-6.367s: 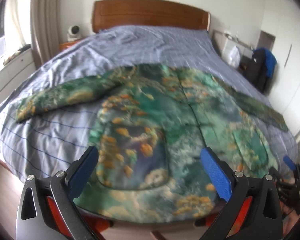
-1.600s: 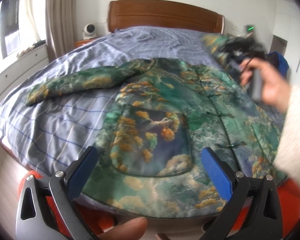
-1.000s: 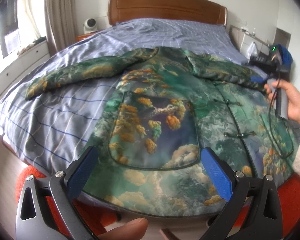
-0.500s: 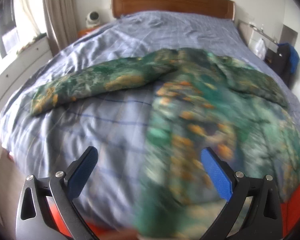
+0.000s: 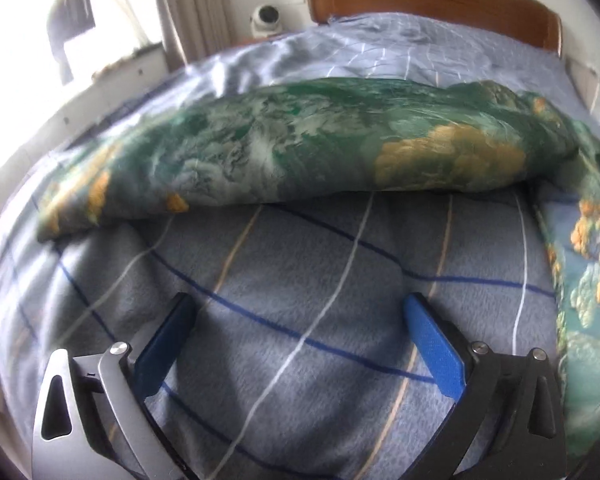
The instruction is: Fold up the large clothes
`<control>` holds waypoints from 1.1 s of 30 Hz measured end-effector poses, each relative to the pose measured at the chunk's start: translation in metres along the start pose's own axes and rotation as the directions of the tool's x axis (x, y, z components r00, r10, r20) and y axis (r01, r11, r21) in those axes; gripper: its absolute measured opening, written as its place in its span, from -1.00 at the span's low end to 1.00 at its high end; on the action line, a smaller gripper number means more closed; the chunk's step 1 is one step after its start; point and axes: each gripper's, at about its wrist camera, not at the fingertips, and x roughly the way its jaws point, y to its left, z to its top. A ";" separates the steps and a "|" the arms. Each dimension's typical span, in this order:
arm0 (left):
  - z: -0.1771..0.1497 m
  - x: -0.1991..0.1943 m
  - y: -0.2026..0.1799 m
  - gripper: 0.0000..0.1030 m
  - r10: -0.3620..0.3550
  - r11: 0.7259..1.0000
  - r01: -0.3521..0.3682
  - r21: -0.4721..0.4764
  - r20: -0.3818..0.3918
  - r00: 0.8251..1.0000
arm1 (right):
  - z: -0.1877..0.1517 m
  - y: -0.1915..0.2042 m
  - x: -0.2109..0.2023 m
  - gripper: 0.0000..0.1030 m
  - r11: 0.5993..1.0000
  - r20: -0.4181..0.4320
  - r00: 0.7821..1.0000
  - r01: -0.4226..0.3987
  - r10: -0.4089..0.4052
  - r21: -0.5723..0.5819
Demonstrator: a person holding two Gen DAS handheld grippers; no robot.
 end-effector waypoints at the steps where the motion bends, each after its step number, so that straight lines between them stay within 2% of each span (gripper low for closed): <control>1: -0.001 -0.001 -0.002 0.99 0.013 1.000 -0.013 0.007 0.003 1.000 | -0.001 -0.002 0.006 0.74 1.000 -0.022 1.000 -0.005 0.005 0.008; 3: -0.002 -0.003 -0.001 0.99 0.013 1.000 -0.013 0.003 0.012 1.000 | -0.002 -0.007 0.005 0.74 1.000 -0.024 1.000 -0.010 0.010 0.022; 8: -0.004 0.000 0.014 0.99 -0.065 0.996 0.066 -0.059 0.016 0.998 | -0.003 -0.014 0.001 0.74 0.999 -0.002 1.000 -0.005 0.005 0.051; 17: -0.001 0.000 0.010 0.99 -0.057 0.997 0.057 -0.051 0.017 0.998 | -0.005 0.001 0.005 0.74 1.000 -0.007 1.000 -0.014 0.014 -0.007; 33: -0.001 0.000 0.010 0.99 -0.058 0.997 0.059 -0.051 0.018 0.998 | -0.006 0.004 0.004 0.74 1.000 -0.001 1.000 -0.008 0.008 -0.023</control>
